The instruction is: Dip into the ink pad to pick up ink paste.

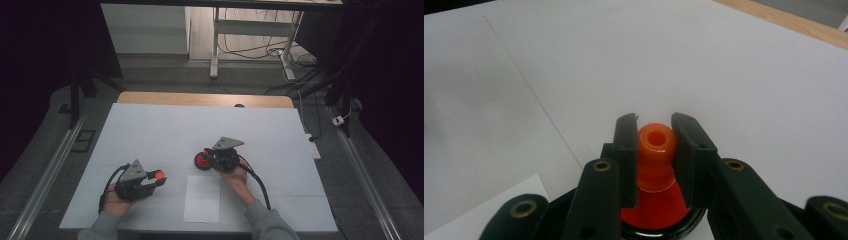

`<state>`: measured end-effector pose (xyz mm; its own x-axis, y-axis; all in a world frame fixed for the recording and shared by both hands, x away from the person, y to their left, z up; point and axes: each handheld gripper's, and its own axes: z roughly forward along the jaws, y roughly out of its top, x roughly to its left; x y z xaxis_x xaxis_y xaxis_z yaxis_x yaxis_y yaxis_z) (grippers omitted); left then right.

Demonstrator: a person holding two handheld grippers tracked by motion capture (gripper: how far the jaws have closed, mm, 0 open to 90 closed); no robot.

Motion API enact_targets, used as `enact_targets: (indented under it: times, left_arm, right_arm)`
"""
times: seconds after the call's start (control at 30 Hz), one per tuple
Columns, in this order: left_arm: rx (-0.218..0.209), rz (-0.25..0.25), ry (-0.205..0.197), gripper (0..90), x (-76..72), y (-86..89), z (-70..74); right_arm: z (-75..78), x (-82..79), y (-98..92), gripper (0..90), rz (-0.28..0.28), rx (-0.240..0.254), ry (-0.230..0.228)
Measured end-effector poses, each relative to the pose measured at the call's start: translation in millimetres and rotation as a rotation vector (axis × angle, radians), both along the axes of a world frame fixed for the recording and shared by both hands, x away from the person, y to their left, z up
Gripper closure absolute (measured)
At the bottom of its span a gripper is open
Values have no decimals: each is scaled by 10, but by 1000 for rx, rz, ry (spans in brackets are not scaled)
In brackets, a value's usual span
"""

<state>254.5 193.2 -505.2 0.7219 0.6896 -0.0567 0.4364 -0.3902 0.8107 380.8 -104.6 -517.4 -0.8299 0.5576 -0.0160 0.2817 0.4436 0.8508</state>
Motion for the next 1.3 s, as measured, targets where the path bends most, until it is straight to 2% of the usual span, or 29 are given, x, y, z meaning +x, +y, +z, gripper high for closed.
enact_targets:
  times: [0.4, 0.63, 1.07, 1.3]
  left_arm:
    - [2, 0, 0, 646, 0, 1, -1]
    - [3, -2, -1, 646, -3, -1, 0]
    - [2, 0, 0, 645, -6, -1, 2]
    - [3, 1, 0, 645, -6, -2, 1]
  right_arm:
    - [-63, 17, 20, 728, 9, -51, 10]
    - [-63, 27, 15, 728, 6, -48, 27]
    - [-75, -13, 37, 730, -11, -63, 1]
    - [-97, -24, 23, 730, -19, -40, -1]
